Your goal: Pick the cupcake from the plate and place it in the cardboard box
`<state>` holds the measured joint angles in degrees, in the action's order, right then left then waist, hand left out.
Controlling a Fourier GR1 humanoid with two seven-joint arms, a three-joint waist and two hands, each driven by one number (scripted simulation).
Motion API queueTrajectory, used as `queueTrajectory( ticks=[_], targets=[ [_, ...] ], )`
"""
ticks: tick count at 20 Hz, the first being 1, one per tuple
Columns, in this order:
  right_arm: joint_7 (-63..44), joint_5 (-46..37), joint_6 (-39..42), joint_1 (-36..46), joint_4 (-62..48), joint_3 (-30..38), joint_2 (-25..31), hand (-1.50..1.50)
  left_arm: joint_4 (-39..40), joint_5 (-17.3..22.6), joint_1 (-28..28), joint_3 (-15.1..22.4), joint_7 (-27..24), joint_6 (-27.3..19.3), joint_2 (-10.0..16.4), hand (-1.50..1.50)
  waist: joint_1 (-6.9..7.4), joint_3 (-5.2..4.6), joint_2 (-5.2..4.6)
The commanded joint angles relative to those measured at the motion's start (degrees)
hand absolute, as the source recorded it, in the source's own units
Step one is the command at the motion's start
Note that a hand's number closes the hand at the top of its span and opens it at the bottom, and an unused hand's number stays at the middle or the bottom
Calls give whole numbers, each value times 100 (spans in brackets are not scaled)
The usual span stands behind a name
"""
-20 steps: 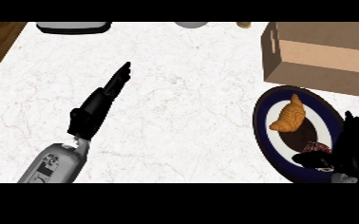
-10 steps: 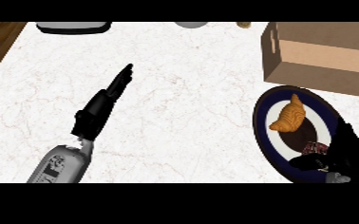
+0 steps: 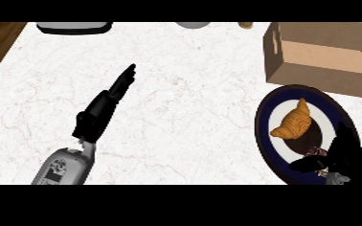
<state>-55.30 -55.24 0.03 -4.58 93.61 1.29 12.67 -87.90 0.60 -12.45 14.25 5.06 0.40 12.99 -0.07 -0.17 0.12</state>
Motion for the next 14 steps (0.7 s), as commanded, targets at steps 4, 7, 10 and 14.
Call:
queueTrajectory(
  ticks=[4, 7, 10, 14],
  targets=[
    [-48, -313, -69, 79, -545, 23, -146, -150, -42, -362, 315, -14, -248, 121, -138, 0, 12, 16, -9],
    [318, -156, -167, 185, -869, 271, -13, -150, 87, -287, 240, -150, -247, 273, -218, 0, 8, 17, -12],
    [258, -225, -122, 426, -1185, 215, -87, 150, -152, -164, 334, -304, -199, 430, -55, 0, 42, 18, -14],
    [491, -393, -124, 183, -1018, 64, 36, 150, 323, -106, 19, -517, -292, 542, -73, 0, 9, 16, -20]
  ],
)
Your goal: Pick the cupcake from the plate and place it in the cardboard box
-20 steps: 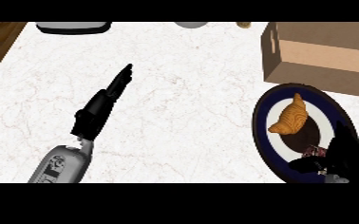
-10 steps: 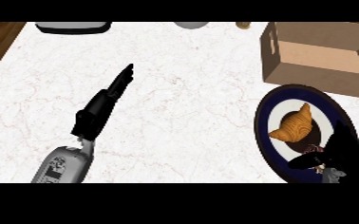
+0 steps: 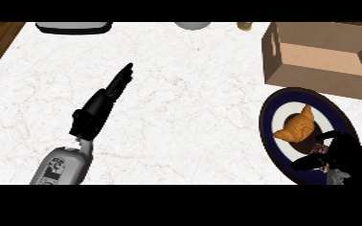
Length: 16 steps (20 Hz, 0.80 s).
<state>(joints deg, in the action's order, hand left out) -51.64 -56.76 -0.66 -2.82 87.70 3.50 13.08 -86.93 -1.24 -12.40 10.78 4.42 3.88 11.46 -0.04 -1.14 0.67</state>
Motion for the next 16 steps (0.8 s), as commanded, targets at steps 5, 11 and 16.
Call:
queueTrajectory(
  ticks=[5, 11, 16],
  targets=[
    [21, -706, -260, 48, -222, -208, 127, 150, 202, -40, 57, -153, -263, 207, -26, 0, -4, 112, -68],
    [3327, 104, 658, 533, 221, -1565, 1127, 150, 77, -159, -68, 159, -61, 67, -242, 0, 232, 129, -92],
    [4713, 189, -83, 892, -7, -1016, 1861, 150, -45, -77, 85, -19, 47, 144, -83, 0, 81, 122, -71]
  ],
)
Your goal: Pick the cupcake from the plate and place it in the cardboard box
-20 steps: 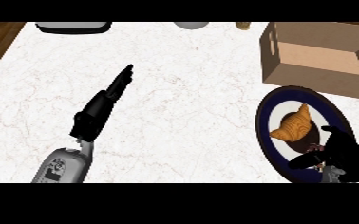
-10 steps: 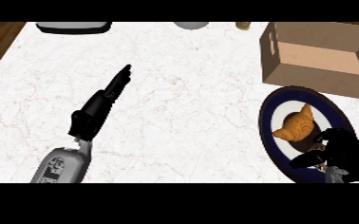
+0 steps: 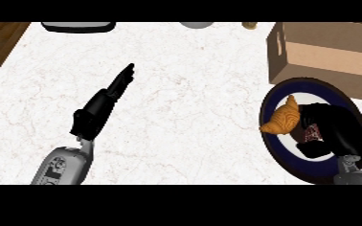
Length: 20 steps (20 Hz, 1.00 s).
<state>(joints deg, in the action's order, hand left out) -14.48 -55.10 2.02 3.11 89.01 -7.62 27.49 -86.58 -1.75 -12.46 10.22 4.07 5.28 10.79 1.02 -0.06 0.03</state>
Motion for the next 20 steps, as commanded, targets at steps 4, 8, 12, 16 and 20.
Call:
queueTrajectory(
  ticks=[4, 8, 12, 16, 20],
  targets=[
    [1463, 678, -115, -15, 712, 721, 810, 150, -208, -233, 156, 94, 187, -220, -177, 0, -142, 7, 16],
    [1541, 1301, 509, -501, 1943, 1198, 1104, 150, -13, -144, 80, -117, 31, -102, -134, 0, -199, 3, 18],
    [1042, 1995, 1066, -439, 3072, 1541, 920, 150, -219, 15, 319, -295, -17, 167, 148, 0, -189, 0, 33],
    [915, 2549, 1157, -812, 3548, 2506, 831, 150, -384, -46, 223, -235, 206, 129, 10, 0, -182, 6, 22],
    [32, 3124, 1636, -127, 3590, 2898, 763, 150, -384, -258, 304, -97, 158, -22, -194, 0, -123, 4, 9]
  ],
)
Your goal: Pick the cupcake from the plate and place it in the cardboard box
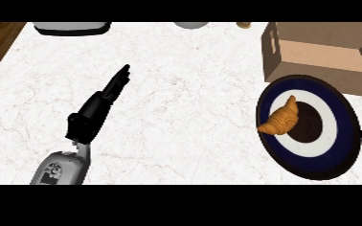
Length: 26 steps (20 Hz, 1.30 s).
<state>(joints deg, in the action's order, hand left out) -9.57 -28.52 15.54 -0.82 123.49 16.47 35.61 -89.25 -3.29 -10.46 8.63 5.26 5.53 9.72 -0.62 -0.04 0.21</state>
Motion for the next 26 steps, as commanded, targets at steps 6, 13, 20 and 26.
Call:
queueTrajectory(
  ticks=[6, 13, 20, 26],
  targets=[
    [-676, 339, 421, 1199, -798, 770, 326, 150, -80, -126, 281, 19, -152, 176, -63, 0, 91, 2, -23],
    [-614, -153, 34, 2186, -2165, 292, 290, 150, -203, -171, -206, -9, 338, 175, -267, 0, 136, 3, -35],
    [-414, 31, 13, 3110, -3292, 354, 389, 150, 3, -14, -76, -382, 0, 473, -47, 0, 117, 3, -27],
    [207, -796, -679, 3808, -4898, -76, 461, 150, 431, -269, -208, -300, -279, 331, -260, 0, 129, 3, -41]
  ],
)
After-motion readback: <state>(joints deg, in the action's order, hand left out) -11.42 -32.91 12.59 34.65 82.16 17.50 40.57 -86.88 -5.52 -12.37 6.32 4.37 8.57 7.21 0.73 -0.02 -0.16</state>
